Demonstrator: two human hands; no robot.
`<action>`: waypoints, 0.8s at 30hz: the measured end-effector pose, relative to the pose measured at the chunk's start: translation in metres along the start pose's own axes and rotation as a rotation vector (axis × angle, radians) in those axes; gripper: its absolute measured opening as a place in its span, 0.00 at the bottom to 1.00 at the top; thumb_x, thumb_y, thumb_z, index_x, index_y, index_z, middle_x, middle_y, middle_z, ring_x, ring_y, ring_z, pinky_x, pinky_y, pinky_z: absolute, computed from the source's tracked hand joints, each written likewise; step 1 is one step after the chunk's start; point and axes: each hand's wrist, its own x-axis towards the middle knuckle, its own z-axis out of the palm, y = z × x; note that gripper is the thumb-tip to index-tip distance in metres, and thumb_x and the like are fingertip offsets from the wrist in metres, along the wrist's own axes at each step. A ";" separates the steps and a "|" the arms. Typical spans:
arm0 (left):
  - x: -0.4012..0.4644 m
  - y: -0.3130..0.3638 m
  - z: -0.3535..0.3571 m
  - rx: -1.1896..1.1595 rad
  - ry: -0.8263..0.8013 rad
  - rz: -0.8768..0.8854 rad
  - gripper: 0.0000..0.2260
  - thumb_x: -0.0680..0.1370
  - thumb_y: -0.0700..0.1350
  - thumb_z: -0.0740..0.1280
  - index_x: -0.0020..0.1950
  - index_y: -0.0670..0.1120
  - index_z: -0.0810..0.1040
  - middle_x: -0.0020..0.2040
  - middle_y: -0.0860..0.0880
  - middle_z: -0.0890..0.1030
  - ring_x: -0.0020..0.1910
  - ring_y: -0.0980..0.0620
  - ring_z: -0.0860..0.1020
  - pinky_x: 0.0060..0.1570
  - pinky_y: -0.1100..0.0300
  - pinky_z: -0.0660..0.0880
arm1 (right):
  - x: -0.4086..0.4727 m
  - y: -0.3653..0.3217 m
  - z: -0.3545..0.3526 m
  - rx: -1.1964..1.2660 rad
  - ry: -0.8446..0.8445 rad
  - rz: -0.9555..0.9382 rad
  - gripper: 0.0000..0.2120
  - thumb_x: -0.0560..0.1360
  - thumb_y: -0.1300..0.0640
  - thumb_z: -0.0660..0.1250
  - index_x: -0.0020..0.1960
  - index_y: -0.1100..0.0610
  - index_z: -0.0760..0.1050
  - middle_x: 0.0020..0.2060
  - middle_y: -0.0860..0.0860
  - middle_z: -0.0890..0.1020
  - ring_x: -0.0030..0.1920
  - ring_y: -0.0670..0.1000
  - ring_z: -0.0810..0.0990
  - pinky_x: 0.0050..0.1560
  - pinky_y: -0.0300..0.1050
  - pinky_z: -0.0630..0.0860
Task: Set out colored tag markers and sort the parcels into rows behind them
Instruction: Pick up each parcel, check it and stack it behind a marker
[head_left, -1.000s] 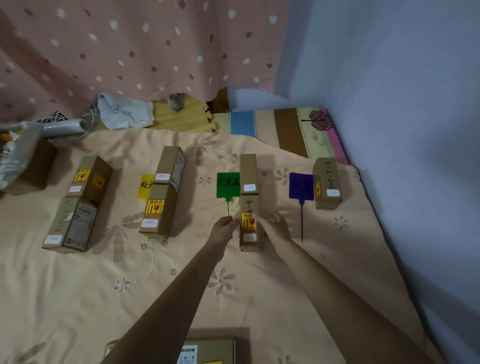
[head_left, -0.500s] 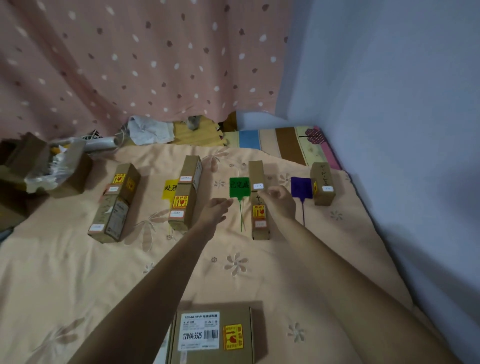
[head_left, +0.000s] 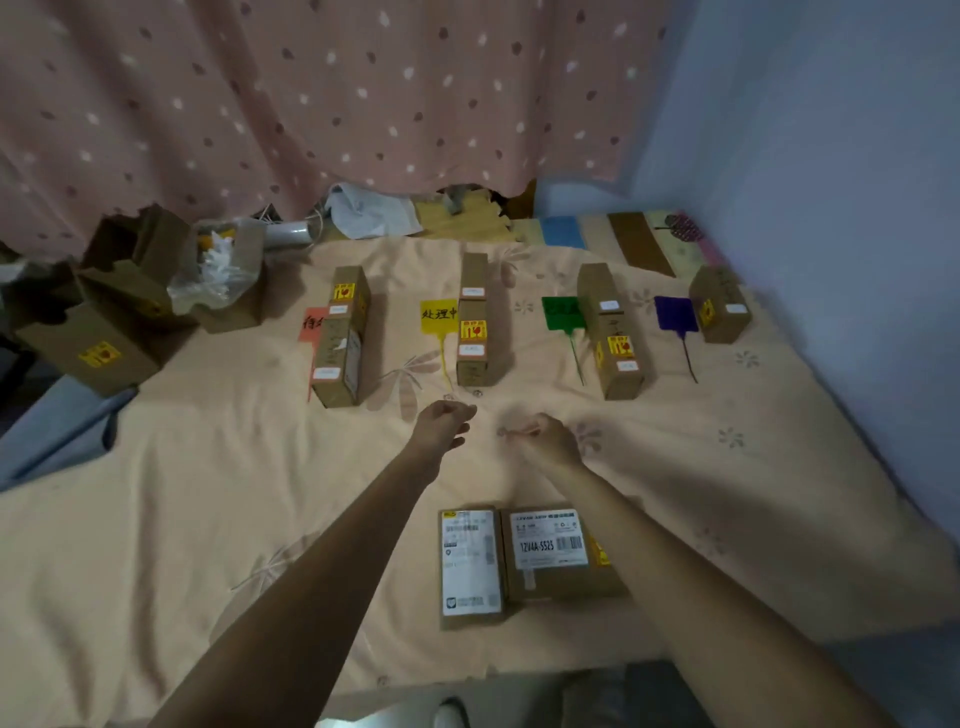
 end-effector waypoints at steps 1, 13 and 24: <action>-0.005 -0.012 -0.013 0.014 0.005 -0.023 0.02 0.77 0.42 0.67 0.45 0.45 0.76 0.48 0.46 0.77 0.49 0.47 0.76 0.52 0.54 0.73 | -0.009 0.004 0.013 -0.054 -0.038 0.019 0.18 0.71 0.48 0.69 0.58 0.54 0.76 0.58 0.51 0.81 0.57 0.53 0.79 0.54 0.45 0.74; -0.048 -0.113 -0.052 0.106 0.040 -0.331 0.08 0.77 0.45 0.66 0.44 0.41 0.72 0.42 0.45 0.74 0.48 0.45 0.72 0.50 0.54 0.71 | -0.058 0.035 0.072 -0.467 -0.268 0.117 0.16 0.73 0.50 0.64 0.56 0.58 0.79 0.48 0.53 0.84 0.47 0.54 0.82 0.43 0.44 0.76; -0.062 -0.140 -0.040 0.115 -0.040 -0.409 0.11 0.78 0.44 0.61 0.55 0.40 0.77 0.50 0.43 0.78 0.47 0.46 0.76 0.52 0.54 0.70 | -0.059 0.040 0.080 -0.448 -0.241 0.001 0.14 0.74 0.61 0.60 0.57 0.57 0.79 0.41 0.53 0.80 0.36 0.50 0.76 0.29 0.38 0.67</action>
